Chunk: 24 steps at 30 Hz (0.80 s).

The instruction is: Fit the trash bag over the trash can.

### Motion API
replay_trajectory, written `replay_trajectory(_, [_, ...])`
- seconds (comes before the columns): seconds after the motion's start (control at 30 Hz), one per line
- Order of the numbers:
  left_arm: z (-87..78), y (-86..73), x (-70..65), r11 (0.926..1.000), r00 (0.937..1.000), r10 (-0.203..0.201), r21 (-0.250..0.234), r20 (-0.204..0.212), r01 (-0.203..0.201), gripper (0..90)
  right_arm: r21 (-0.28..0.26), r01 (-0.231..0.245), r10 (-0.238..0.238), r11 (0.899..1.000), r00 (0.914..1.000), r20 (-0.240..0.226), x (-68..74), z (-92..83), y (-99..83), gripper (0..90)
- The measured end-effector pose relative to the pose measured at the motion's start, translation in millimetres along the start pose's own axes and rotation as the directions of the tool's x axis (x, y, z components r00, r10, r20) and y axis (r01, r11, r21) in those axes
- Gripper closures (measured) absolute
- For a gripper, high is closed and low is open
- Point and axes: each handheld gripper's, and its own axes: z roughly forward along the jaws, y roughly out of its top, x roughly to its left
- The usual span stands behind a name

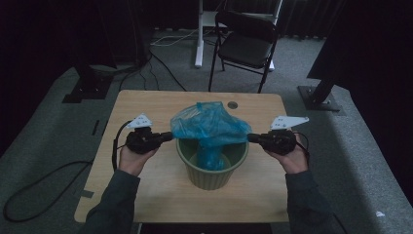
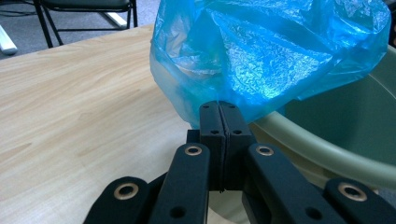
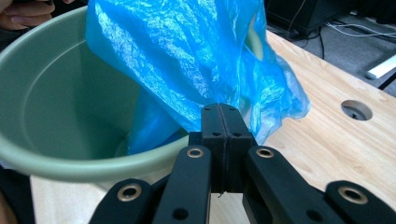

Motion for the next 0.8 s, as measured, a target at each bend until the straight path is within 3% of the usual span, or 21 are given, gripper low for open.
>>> replay_trajectory(0.4, [-6.9, -19.5, -24.3, 0.9998, 0.9989, 0.013, 0.011, 0.046, -0.014, 89.1, 0.037, 0.008, -0.004, 0.999, 0.9958, -0.092, 15.2, -11.7, -15.1, 90.0])
replay_trajectory(0.67, [-2.7, -22.9, -26.3, 1.0, 0.9979, 0.004, 0.004, 0.065, -0.004, 89.1, 0.04, 0.002, 0.002, 0.999, 0.9952, -0.097, 16.6, -11.2, -18.1, 89.9])
replay_trajectory(0.8, [5.4, -21.7, -25.0, 1.0, 0.9984, -0.005, 0.0, 0.056, 0.005, 89.2, 0.032, -0.012, 0.015, 0.999, 0.9954, -0.095, 13.2, -8.6, -17.6, 90.0])
